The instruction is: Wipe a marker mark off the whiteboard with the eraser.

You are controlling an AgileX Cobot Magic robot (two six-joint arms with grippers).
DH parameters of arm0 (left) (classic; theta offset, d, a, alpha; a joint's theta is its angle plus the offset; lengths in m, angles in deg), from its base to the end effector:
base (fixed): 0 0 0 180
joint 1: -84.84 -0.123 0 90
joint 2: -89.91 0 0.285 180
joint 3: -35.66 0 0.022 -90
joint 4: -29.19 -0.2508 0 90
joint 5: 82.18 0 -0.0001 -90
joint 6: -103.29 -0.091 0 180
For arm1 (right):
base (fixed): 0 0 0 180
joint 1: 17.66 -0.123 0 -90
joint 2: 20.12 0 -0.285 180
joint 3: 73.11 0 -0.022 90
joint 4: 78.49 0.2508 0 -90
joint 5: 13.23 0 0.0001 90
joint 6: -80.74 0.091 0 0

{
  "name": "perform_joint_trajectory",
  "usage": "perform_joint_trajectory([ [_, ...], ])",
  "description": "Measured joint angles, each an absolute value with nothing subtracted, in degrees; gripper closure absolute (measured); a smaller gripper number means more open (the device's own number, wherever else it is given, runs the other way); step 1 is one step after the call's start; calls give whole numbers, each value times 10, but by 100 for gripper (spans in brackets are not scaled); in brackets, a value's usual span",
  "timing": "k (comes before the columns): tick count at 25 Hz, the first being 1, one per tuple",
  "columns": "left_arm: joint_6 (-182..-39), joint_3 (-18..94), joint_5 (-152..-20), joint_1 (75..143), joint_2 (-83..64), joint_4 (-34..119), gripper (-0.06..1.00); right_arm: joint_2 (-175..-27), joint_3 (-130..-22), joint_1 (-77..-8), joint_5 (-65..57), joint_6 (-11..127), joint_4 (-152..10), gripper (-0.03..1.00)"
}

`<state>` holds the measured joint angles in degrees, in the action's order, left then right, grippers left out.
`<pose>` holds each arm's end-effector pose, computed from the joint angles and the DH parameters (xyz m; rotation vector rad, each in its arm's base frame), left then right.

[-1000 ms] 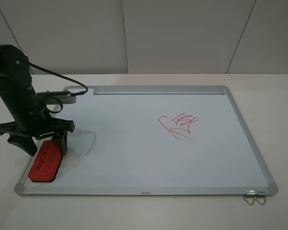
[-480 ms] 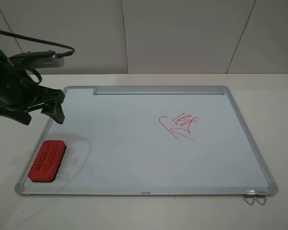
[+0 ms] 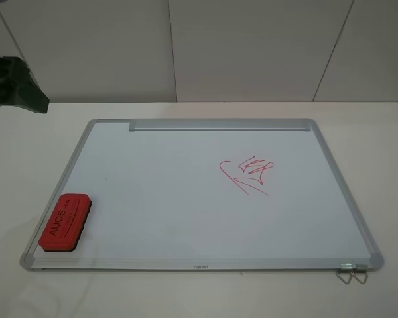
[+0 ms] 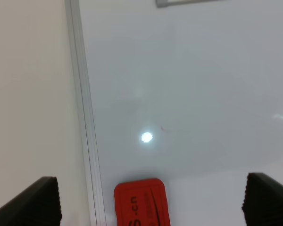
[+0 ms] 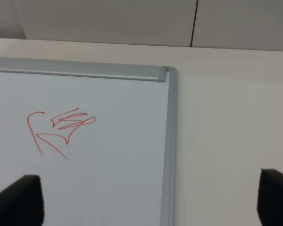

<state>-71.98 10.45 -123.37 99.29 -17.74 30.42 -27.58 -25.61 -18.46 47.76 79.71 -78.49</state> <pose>0.2176 -0.0574 0.3149 0.1927 2.4215 -0.1765 -0.0081 -0.0001 0.2821 -0.0323 2.0235 -0.0025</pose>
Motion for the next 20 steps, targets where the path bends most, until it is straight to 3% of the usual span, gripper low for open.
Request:
perform_joint_trajectory([
  [10,-720,19,-1254,993,-386,274,17,-276,-256,-185,478,797,-785,14],
  [20,-727,15,-1327,993,-517,272,17,-276,-256,-185,478,797,-785,14],
])
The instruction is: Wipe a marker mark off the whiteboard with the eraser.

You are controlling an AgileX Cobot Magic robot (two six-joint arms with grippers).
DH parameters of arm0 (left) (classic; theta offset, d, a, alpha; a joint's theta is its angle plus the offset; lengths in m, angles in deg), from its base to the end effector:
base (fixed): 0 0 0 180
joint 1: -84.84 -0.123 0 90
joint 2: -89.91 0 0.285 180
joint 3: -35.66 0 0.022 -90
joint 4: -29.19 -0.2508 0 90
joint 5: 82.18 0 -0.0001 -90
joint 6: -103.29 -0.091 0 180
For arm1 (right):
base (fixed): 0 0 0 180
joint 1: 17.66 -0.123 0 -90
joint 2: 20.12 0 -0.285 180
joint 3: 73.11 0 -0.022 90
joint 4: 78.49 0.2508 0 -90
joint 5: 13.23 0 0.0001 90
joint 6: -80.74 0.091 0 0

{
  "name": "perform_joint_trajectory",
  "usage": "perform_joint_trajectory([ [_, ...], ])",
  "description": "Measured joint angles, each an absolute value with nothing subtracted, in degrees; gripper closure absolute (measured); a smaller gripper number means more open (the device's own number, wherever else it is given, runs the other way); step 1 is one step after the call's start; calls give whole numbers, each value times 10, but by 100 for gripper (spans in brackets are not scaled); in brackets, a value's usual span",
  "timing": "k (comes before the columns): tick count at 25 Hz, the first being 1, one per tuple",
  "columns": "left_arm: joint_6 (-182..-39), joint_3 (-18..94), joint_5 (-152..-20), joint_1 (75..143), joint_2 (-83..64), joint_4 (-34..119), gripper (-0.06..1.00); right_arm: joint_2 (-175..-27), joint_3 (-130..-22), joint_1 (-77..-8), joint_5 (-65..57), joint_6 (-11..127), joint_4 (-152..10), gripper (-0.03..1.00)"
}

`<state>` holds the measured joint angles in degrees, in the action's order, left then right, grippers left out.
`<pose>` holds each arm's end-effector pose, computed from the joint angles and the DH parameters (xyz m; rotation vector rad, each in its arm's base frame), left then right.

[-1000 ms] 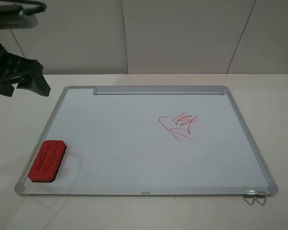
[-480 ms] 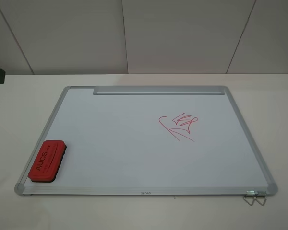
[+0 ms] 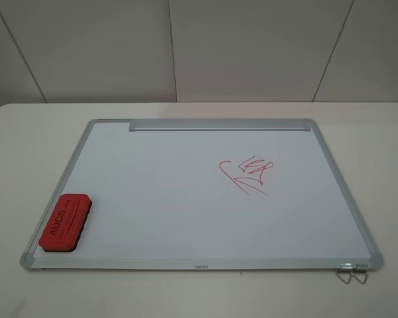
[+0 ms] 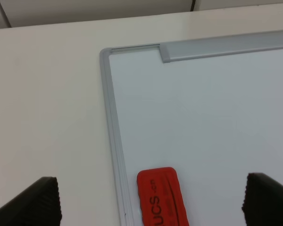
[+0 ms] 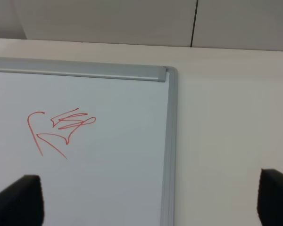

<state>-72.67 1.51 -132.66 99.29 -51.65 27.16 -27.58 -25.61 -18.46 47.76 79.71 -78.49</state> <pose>0.0836 -0.0190 0.3465 0.2034 2.1413 -0.1454 -0.0081 -0.0001 0.2821 -0.0323 2.0235 -0.0025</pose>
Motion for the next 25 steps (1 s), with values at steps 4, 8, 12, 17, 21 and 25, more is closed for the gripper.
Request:
perform_joint_trajectory([
  [4,-747,15,-1389,993,-541,268,17,-276,-256,-185,478,797,-785,14],
  [8,-764,5,-1416,993,-571,267,17,-276,-256,-185,478,797,-785,14],
  [12,-767,-33,-1425,993,-613,287,17,-276,-256,-185,478,797,-785,14],
  [17,-777,-97,-1429,993,-678,338,17,-276,-256,-185,478,797,-785,14],
  [21,-790,-122,-1431,993,-728,357,17,-276,-256,-185,478,797,-785,14],
  [25,-793,-127,-1430,993,-767,356,17,-276,-256,-185,478,797,-785,14],
])
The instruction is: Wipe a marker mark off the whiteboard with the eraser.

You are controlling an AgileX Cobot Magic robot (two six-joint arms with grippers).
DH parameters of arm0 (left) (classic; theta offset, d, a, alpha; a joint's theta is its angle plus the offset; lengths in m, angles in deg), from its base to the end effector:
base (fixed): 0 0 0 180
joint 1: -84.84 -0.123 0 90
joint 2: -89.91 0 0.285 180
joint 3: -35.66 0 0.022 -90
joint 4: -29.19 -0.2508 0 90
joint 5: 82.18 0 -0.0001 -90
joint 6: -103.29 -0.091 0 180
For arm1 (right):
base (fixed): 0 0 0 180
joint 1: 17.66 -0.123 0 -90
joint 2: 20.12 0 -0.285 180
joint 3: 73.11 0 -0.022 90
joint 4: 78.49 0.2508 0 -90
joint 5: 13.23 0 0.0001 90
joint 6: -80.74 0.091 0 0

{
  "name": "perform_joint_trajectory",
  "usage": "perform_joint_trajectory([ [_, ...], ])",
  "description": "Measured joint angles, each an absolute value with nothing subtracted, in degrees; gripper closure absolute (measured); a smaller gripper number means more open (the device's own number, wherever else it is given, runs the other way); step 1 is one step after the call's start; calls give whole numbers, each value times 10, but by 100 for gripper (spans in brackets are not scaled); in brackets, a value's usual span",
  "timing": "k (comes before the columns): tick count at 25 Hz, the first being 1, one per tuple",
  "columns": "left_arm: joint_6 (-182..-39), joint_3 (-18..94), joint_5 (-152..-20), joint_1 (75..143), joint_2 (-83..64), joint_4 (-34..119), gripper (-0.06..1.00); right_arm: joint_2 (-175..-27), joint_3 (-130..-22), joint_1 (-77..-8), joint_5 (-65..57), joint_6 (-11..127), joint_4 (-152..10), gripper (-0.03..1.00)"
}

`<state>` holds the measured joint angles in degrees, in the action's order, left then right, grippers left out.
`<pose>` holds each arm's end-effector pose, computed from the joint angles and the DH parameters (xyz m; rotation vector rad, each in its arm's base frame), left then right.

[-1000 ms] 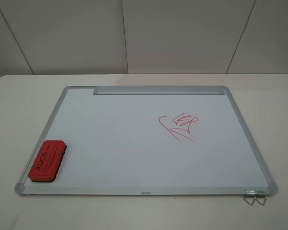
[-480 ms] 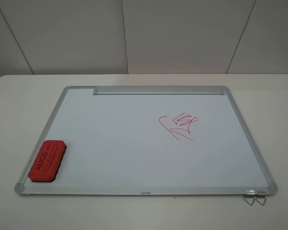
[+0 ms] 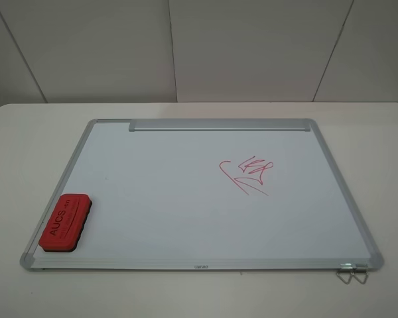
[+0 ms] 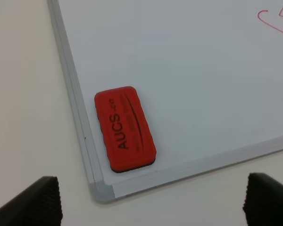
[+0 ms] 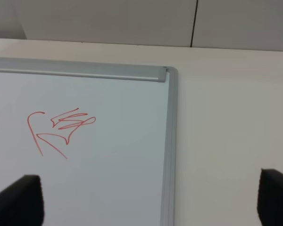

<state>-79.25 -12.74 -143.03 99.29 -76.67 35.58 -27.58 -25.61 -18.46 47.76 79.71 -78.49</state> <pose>0.0073 -0.0110 0.2782 0.3159 2.1229 -0.2575 -0.0081 -0.0001 0.2821 -0.0323 2.0235 -0.0025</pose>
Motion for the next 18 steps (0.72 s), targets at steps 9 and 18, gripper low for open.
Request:
perform_joint_trajectory([
  [9,-784,-127,-1429,993,-826,346,17,-276,-256,-185,478,797,-785,14],
  [18,-775,-127,-1429,993,-826,338,17,-276,-256,-185,478,797,-785,14],
])
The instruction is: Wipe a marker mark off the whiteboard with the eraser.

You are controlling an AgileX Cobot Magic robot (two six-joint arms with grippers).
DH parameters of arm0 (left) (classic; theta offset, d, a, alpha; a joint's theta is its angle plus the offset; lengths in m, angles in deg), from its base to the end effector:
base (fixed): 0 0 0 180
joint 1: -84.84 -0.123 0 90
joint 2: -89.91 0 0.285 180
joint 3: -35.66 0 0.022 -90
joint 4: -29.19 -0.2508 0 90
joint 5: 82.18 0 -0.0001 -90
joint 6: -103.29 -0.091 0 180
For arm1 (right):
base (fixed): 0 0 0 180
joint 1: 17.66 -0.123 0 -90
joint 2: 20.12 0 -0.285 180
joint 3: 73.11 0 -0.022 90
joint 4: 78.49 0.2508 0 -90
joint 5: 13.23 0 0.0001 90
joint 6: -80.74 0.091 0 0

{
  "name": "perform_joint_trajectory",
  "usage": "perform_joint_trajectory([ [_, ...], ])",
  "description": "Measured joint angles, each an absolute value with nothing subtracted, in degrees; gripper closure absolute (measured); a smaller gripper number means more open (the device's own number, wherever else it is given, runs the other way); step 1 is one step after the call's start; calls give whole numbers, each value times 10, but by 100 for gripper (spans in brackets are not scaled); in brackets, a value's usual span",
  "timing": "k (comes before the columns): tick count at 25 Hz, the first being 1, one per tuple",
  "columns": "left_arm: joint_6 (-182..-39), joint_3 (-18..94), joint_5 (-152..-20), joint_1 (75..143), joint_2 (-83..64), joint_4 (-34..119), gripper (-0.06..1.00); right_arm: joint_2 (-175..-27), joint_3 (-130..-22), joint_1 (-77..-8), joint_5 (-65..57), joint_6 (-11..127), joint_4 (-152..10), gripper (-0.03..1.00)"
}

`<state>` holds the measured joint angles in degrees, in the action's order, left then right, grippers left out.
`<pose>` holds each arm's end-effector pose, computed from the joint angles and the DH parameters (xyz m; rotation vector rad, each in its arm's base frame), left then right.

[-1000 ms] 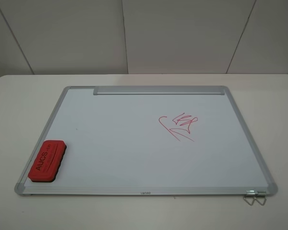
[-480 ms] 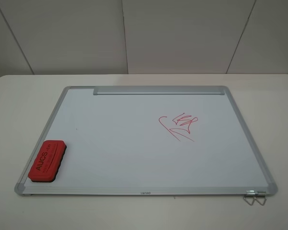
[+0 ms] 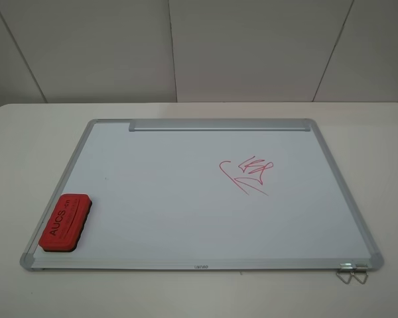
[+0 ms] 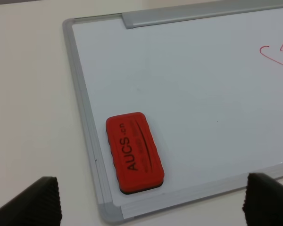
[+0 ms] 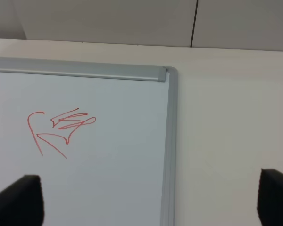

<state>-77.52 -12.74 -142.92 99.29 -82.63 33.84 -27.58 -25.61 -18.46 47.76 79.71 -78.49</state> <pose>-0.0076 -0.0047 0.2783 0.2751 2.0226 -0.2463 -0.0081 -0.0001 0.2821 -0.0323 2.0235 -0.0025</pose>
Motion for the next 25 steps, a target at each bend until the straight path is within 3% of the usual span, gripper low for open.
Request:
perform_joint_trajectory([
  [6,-774,-127,-1429,982,-826,338,17,-276,-256,-185,478,797,-785,14],
  [16,-774,-127,-1429,837,-826,338,17,-276,-256,-185,478,797,-785,14],
  [25,-774,-127,-1429,828,-826,338,17,-276,-256,-185,478,797,-785,14],
])
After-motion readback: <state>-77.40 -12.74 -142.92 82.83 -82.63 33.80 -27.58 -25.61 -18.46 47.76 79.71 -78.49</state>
